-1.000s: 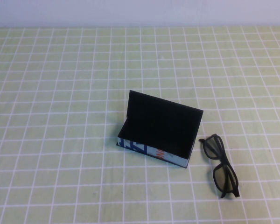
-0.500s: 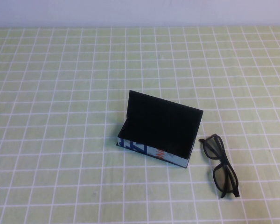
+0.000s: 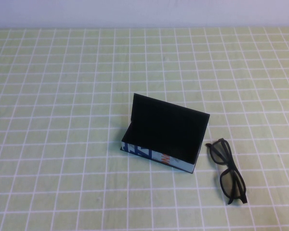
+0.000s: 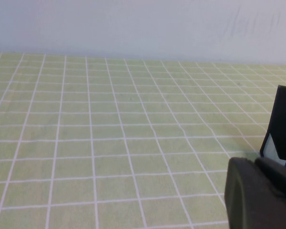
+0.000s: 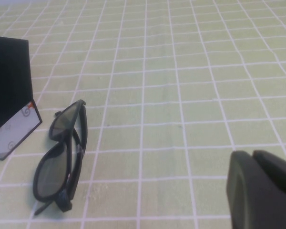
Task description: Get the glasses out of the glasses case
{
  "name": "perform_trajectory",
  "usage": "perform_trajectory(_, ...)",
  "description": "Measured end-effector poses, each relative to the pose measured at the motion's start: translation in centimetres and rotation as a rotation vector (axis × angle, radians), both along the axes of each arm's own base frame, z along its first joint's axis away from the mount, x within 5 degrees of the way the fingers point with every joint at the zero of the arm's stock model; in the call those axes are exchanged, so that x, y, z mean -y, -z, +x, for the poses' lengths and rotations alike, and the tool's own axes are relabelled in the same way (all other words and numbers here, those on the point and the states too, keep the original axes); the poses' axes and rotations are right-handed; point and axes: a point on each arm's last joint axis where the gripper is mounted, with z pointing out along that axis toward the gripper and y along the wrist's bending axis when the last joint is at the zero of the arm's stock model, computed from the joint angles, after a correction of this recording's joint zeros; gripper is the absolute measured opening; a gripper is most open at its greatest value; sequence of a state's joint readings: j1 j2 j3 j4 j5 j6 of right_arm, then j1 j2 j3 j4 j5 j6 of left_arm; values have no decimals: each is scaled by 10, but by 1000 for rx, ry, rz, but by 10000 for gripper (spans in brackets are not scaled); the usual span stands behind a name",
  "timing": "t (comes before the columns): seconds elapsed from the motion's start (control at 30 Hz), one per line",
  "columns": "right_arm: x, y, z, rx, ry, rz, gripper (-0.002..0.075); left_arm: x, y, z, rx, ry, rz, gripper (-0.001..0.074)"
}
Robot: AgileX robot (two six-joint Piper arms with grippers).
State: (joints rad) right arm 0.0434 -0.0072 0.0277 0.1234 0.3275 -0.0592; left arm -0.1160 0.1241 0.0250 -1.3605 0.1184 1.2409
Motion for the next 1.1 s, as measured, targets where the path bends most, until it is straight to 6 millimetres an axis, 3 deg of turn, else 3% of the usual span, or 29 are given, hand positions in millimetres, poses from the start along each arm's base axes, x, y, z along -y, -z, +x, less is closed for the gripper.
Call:
perform_trajectory(0.83,0,0,0,0,2,3,-18,0,0,0,0,-2,0,-4)
perform_trajectory(1.1,0,0,0,0,2,3,-18,-9,-2,2,25,-100,45,-4)
